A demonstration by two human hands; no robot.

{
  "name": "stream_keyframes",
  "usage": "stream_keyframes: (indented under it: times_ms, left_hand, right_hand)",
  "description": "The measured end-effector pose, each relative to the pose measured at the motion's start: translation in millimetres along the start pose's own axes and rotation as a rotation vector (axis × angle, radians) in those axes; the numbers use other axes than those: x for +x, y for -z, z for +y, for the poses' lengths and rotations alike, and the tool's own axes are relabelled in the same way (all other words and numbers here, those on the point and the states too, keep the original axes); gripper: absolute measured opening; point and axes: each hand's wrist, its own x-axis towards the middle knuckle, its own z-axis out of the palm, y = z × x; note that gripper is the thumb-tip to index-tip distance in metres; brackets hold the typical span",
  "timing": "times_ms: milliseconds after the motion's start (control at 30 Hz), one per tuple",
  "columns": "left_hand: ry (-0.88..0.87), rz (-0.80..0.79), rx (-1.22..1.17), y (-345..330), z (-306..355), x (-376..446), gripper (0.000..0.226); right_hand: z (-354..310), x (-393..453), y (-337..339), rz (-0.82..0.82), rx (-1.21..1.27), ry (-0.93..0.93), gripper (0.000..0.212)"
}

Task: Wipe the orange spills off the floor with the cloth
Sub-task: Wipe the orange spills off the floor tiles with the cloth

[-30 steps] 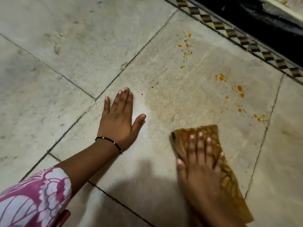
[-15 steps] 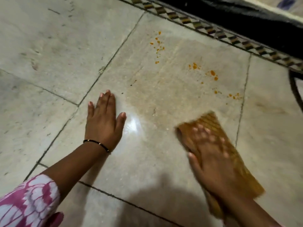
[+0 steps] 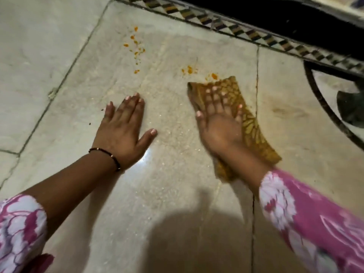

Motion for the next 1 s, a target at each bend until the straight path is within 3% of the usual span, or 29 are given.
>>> stream_keyframes:
  times_ms: [100, 233, 333, 467, 533, 600, 767, 900, 1000]
  left_hand:
    - [-0.015, -0.004, -0.017, 3, 1, -2, 0.079]
    - [-0.017, -0.002, -0.031, 3, 0, -4, 0.08]
    - [-0.015, 0.012, -0.025, 2, 3, -4, 0.079]
    - [-0.009, 0.012, -0.017, 2, 3, -5, 0.078]
    - [-0.011, 0.009, -0.018, 2, 2, -4, 0.079]
    - [-0.009, 0.011, -0.015, 2, 2, -4, 0.079]
    - [-0.02, 0.013, -0.032, 2, 1, -3, 0.079]
    - [-0.014, 0.02, -0.035, 2, -1, -4, 0.079]
    - [-0.014, 0.025, -0.041, 1, -1, -4, 0.078]
  right_hand:
    - [11, -72, 3, -0.048, -0.019, 0.101, 0.062]
    - [95, -132, 17, -0.103, -0.033, -0.135, 0.068]
    - [132, -94, 25, -0.08, -0.059, -0.35, 0.072]
    - [105, 8, 25, -0.005, 0.074, -0.523, 0.066]
    - [67, 33, 20, 0.011, 0.045, -0.457, 0.063]
    - [20, 31, 12, -0.012, 0.012, -0.264, 0.062]
    - [-41, -77, 0, -0.071, 0.047, 0.115, 0.064]
    - [31, -138, 11, -0.146, -0.066, 0.169, 0.063]
    - [94, -111, 27, -0.128, -0.199, -0.043, 0.081]
